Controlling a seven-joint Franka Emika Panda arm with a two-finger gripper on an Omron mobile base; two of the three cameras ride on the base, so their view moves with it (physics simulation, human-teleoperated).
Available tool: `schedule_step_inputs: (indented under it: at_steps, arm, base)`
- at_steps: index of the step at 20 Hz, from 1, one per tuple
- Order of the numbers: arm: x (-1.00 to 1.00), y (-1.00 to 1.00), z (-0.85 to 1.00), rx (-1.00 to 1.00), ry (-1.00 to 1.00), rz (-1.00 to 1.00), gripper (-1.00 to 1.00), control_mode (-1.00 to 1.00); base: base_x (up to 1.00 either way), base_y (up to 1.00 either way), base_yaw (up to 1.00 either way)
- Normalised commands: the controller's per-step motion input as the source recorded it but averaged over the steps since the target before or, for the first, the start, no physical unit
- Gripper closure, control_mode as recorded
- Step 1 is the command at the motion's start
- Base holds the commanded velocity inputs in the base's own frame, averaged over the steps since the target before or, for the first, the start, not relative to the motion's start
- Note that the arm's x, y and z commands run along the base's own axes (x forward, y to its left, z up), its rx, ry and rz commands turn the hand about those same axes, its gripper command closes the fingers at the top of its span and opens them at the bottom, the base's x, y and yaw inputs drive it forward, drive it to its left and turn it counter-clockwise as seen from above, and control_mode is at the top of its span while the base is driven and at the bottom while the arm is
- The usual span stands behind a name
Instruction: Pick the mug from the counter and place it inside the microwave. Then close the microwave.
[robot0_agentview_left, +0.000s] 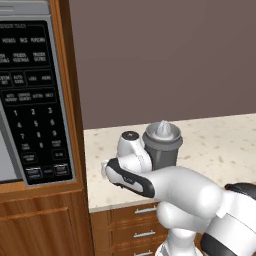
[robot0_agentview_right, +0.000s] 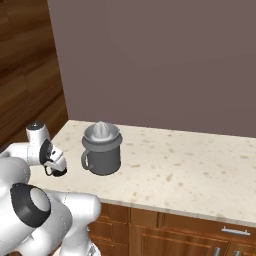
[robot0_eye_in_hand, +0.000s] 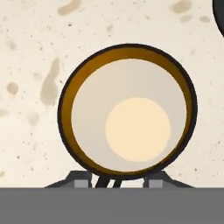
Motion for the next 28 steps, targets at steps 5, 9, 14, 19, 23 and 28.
schedule_step_inputs:
  at_steps: [5, 9, 14, 19, 23, 28]
  arm:
    - [-0.05, 0.00, 0.00, 0.01, 0.00, 0.00, 1.00, -1.00]
    - [-0.14, 0.00, 0.00, 0.01, -0.04, 0.00, 1.00, -1.00]
    - [-0.20, -0.03, 0.19, 0.00, -0.09, 0.01, 1.00, -1.00]
    - [-0.21, -0.29, 0.55, 0.00, -0.05, 0.08, 1.00, -1.00]
    - [-0.11, -0.48, 0.64, 0.00, 0.00, 0.12, 1.00, -1.00]
    - [-0.09, -0.64, 0.64, 0.00, 0.00, 0.15, 1.00, -1.00]
  base:
    - [0.00, 0.00, 0.00]
    - [0.00, 0.00, 0.00]
    - [0.00, 0.00, 0.00]
    - [0.00, 0.00, 0.00]
    - [0.00, 0.00, 0.00]
    - [0.00, 0.00, 0.00]
